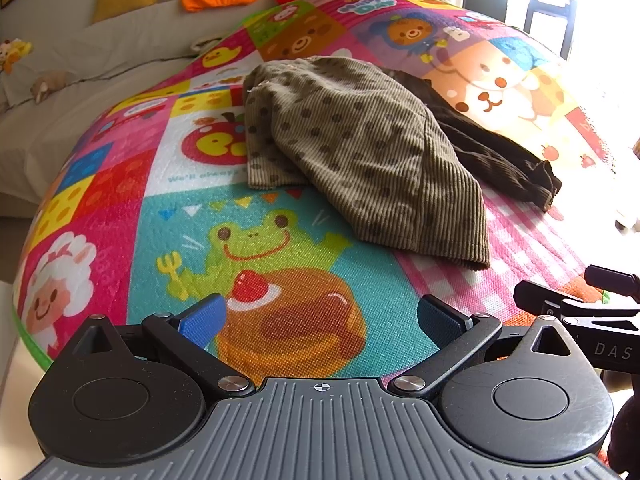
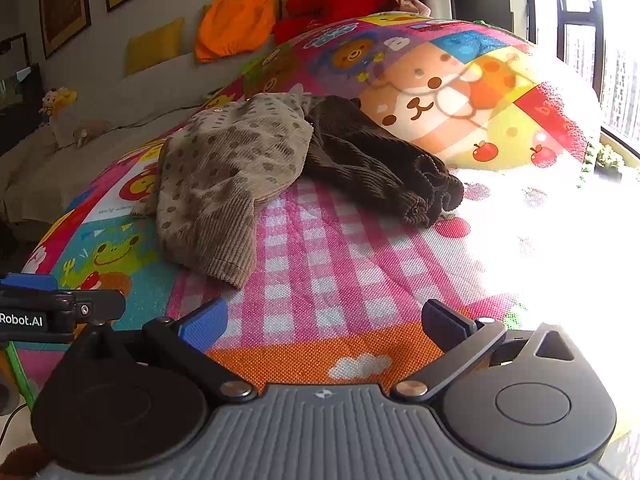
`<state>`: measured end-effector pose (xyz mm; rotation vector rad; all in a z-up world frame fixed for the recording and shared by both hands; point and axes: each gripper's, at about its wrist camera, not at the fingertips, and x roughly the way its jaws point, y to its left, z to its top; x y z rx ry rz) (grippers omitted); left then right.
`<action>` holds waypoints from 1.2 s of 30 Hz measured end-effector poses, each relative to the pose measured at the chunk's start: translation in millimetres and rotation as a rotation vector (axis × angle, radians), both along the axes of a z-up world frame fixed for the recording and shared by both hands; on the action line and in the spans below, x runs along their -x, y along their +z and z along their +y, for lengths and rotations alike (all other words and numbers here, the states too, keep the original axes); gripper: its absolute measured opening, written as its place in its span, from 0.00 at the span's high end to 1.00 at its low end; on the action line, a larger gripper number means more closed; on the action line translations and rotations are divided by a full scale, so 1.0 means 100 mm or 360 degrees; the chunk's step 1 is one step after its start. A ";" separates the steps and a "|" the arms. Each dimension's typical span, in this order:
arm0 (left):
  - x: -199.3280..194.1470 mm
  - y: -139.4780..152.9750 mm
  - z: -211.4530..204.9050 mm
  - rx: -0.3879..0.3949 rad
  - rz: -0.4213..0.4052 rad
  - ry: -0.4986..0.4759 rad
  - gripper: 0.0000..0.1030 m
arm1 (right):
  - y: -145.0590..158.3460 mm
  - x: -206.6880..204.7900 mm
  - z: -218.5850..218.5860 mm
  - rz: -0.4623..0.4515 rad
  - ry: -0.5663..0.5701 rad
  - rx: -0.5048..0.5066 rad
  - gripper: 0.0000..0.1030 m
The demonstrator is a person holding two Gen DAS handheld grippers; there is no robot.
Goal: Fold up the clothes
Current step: 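Approach the crumpled brown corduroy garment with both grippers open, then close the left gripper on the garment edge while the right gripper grasps the dark sleeve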
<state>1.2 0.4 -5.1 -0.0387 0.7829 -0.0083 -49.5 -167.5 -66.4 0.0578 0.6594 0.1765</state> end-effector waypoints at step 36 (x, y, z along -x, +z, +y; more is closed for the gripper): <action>-0.40 0.09 0.00 -0.0013 -0.0001 -0.0160 0.00 | 0.07 -0.34 -0.12 0.0068 0.0084 -0.0033 0.00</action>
